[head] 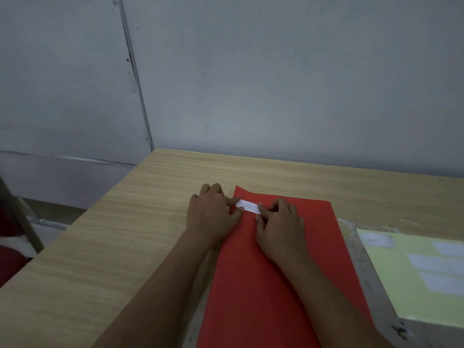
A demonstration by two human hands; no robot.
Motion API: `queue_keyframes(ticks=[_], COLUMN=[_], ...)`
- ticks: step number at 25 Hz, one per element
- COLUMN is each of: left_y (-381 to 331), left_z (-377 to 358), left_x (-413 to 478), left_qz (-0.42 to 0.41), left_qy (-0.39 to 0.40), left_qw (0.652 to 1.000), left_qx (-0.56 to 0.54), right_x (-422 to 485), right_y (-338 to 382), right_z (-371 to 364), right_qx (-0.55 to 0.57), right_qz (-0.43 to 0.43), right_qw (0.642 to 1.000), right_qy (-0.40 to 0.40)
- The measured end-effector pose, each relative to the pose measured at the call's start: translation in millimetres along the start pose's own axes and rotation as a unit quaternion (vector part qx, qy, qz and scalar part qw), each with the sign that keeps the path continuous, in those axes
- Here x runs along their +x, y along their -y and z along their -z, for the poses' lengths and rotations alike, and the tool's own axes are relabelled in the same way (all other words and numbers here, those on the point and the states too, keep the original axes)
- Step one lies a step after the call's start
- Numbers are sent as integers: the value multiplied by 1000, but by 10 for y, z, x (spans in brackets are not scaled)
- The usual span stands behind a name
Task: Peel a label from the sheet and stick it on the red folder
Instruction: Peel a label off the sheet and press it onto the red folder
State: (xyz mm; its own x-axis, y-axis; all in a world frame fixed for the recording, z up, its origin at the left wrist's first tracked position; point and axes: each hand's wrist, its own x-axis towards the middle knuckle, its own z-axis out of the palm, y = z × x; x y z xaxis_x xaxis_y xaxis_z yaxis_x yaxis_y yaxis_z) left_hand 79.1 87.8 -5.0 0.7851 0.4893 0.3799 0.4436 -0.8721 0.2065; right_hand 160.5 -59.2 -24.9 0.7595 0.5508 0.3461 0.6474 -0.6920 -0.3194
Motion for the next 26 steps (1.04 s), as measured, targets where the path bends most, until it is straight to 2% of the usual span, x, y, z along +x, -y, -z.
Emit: queue_keyframes(ticks=[2,7,16,23,26], left_y=[10,-28,-35,-57,-50], left_z=[11,-15,-48,10,11], left_x=[11,17,44,27,31], left_qz=[-3,-78,-70,-28,-51], left_qy=[-3,12,33,9,20], left_qw=[1000,995,991,995,994], left_qx=[8,62,105,99,95], right_x=[1,8,12,24,20], right_y=[5,-20,-19,-27,-66], right_z=[-6,2,-16,-24,-16], right_qx=[-4,-7,-11,-3,13], right_qz=[-5,-2,0,-8,7], right_qw=[1000,1000,1000,1000,1000], right_qy=[2,22,23,14,21])
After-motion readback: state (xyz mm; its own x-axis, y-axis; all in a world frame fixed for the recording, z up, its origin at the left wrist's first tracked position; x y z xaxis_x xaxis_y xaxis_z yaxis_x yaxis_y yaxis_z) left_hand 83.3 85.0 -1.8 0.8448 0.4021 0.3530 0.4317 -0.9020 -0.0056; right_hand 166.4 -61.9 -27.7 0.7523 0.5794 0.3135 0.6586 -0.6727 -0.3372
